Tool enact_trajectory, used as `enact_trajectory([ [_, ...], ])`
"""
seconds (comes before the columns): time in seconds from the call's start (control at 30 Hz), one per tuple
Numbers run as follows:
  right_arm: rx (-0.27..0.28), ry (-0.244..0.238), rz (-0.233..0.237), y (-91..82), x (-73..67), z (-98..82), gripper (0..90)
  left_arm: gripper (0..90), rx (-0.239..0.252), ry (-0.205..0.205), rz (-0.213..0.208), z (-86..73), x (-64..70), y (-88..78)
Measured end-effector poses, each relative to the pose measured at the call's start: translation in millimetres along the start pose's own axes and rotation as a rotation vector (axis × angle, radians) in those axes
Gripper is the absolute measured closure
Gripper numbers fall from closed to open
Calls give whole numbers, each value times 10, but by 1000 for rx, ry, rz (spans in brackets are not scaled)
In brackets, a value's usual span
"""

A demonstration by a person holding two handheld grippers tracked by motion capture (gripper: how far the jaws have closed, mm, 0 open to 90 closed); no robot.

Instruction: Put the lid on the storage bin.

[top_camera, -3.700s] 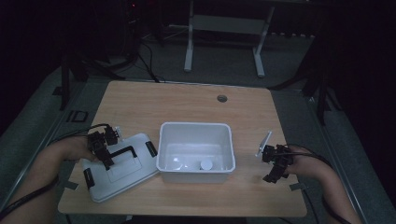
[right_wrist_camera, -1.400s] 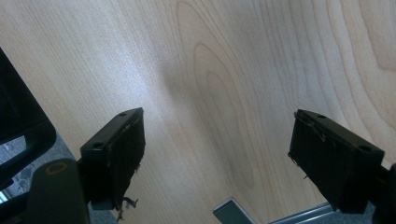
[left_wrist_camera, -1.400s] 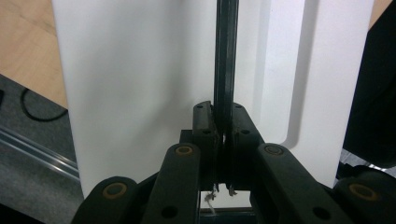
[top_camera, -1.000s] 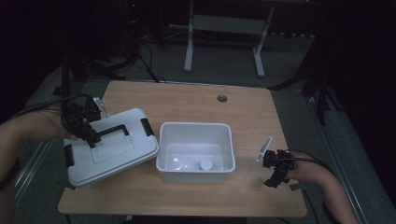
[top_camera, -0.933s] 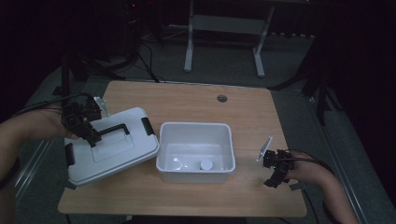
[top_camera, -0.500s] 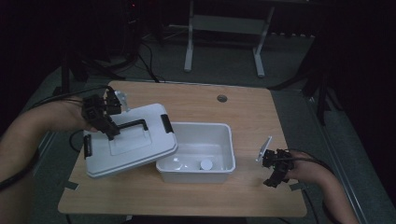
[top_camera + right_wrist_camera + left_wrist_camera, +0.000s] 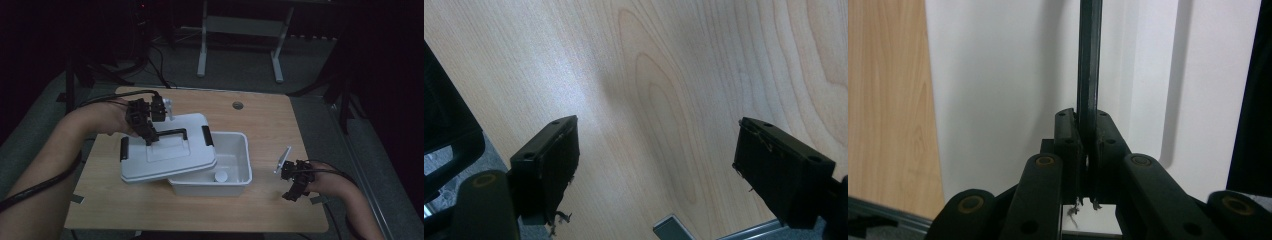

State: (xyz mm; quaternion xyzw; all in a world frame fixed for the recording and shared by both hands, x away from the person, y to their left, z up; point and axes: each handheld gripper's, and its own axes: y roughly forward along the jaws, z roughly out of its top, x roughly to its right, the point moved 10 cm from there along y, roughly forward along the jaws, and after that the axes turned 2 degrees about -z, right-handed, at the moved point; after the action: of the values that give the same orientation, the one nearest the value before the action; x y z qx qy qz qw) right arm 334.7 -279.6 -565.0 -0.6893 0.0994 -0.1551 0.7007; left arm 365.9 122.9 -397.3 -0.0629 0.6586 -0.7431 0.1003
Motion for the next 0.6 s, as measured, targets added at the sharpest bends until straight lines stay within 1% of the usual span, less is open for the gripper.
enact_trajectory([
  [0.03, 1, -1, -2, -2, 2, 1, 177, 837, 2, 4, 4, 44, -2, 12],
  [0.13, 7, 0, 0, -2, 0, 8, 177, 837, -6, 42, 4, 218, 5, 40],
  [0.17, 5, 0, 0, 4, 0, 7, 177, 837, -9, 50, 0, 254, 9, 46],
  [0.2, 4, 0, 0, 11, 0, 6, 177, 836, -3, 58, 2, 325, 12, 56],
  [0.23, 1, 2, 4, 24, -4, 4, 177, 836, -4, 67, 7, 364, 10, 60],
  [0.27, -1, -2, 3, 31, -2, 3, 177, 836, -6, 74, 1, 421, 21, 75],
  [0.3, -2, -1, 5, 40, -4, 2, 177, 837, -6, 85, 7, 471, 21, 84],
  [0.47, -1, -4, 5, 53, -2, -4, 177, 836, 2, 113, -5, 677, 33, 148],
  [0.5, -1, -6, 4, 52, -2, -5, 177, 837, 6, 124, 4, 724, 29, 162],
  [0.6, 2, 1, 4, 41, -7, -17, 177, 837, 13, 145, -2, 847, 43, 213],
])
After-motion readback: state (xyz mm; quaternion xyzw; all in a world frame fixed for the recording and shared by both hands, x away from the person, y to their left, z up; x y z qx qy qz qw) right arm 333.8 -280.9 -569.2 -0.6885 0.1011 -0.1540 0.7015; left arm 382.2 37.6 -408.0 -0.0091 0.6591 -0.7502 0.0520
